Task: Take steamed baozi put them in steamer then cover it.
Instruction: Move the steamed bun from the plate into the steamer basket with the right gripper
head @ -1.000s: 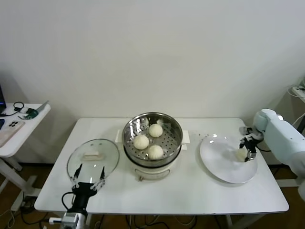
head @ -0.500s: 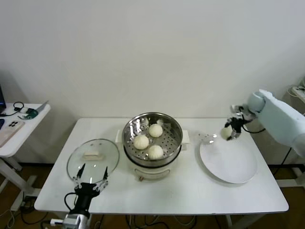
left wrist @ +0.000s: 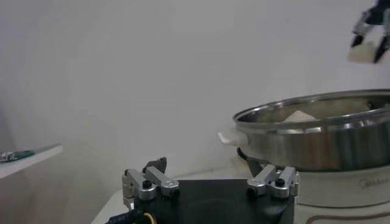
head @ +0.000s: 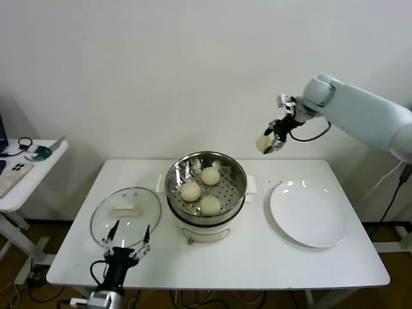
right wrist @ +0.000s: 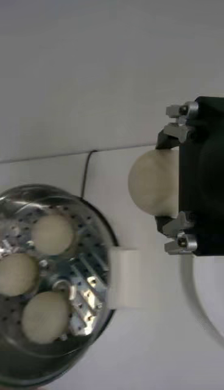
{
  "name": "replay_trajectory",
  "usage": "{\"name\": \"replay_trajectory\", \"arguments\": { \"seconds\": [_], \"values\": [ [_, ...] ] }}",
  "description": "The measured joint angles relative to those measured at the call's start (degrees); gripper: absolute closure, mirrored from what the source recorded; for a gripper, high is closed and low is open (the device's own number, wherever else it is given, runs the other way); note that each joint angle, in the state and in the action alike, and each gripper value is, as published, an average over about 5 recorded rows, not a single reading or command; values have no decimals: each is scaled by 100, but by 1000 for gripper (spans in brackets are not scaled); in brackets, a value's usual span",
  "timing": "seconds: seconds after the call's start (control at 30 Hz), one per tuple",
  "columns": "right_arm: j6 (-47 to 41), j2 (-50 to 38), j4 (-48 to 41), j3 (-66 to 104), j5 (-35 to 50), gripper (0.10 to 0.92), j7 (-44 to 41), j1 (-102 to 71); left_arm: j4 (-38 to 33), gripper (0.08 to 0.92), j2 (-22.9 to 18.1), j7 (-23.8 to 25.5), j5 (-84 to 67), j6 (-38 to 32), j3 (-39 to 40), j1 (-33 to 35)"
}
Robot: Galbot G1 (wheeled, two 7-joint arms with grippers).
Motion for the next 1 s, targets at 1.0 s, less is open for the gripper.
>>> {"name": "replay_trajectory", "arguments": {
  "seconds": [1.0],
  "values": [
    [-581, 1419, 674, -1556, 1355, 321, 459, -32, 98, 177, 91, 1, -11, -2, -16, -182]
  ]
}}
